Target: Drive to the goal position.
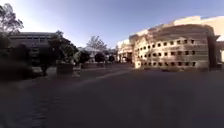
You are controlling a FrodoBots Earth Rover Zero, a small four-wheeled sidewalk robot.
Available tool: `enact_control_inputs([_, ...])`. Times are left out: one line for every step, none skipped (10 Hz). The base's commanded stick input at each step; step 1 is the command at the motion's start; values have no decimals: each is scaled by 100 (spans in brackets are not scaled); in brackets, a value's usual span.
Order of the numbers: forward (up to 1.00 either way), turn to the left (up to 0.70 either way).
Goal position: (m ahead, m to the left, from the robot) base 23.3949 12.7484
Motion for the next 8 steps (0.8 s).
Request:
enact_control_inputs([85, 0])
enact_control_inputs([85, 0])
enact_control_inputs([85, 0])
enact_control_inputs([85, 0])
enact_control_inputs([85, 0])
enact_control_inputs([85, 0])
enact_control_inputs([85, 0])
enact_control_inputs([85, 0])
